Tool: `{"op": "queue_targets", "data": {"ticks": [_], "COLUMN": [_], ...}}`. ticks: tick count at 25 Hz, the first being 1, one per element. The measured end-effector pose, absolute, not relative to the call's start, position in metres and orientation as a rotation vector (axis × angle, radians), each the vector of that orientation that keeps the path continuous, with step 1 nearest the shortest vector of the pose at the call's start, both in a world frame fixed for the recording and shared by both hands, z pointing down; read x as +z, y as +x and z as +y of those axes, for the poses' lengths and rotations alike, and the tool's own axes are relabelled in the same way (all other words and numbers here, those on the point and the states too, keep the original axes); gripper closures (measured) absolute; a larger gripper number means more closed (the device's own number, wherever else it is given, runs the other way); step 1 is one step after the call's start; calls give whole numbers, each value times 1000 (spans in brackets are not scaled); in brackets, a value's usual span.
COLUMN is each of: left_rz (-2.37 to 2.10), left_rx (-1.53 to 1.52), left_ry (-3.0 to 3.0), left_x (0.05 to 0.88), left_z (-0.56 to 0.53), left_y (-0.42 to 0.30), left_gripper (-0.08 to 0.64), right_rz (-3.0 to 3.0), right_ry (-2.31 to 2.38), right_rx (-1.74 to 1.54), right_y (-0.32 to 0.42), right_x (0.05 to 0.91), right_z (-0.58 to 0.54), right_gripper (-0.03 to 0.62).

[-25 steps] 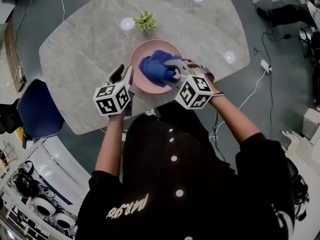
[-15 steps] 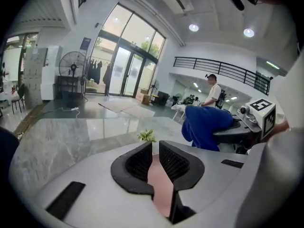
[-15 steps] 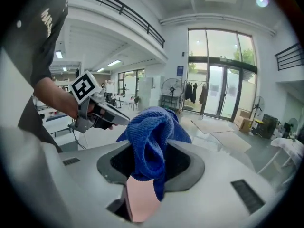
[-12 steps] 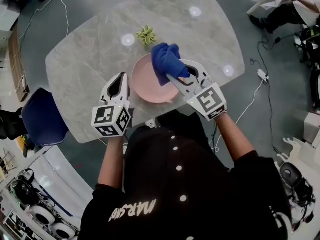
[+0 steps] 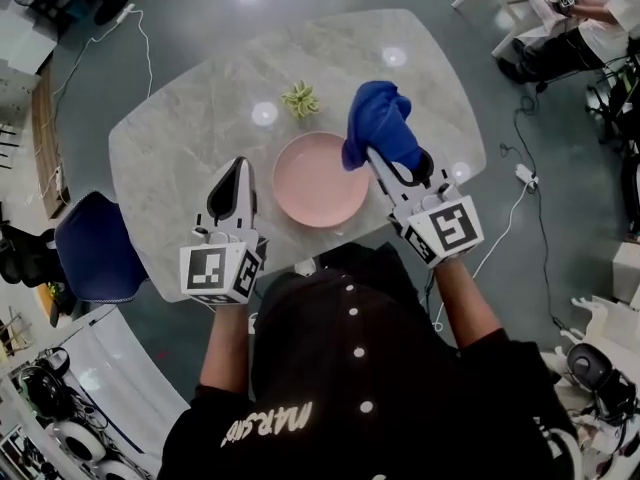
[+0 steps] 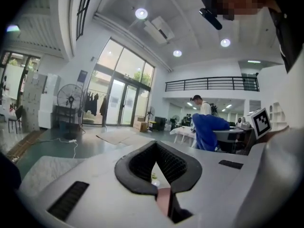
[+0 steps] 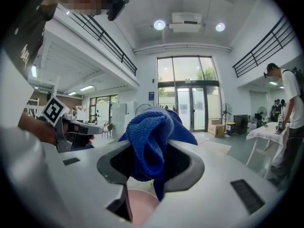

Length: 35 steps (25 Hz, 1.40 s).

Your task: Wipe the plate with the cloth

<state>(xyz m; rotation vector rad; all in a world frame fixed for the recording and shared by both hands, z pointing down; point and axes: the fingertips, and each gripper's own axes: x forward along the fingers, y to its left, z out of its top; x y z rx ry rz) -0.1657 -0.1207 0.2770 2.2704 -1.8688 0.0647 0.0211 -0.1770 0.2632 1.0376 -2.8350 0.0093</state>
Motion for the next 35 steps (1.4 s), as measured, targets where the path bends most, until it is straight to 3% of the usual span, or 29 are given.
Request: {"op": "queue_targets", "data": {"ticks": [14, 35], "left_rz": [-2056, -2276], "left_rx": [-15, -30], "left_ry": [2338, 2189], "left_x": [205, 194], "left_z": [-94, -67], "left_y": [-170, -228], "left_gripper": [543, 543], "right_rz": [-2888, -2771], "right_ry": [1374, 1588], "right_rx": [-151, -211], "right_y": [70, 145], "right_x": [184, 173], "right_z": [-163, -159], "right_gripper": [443, 443]}}
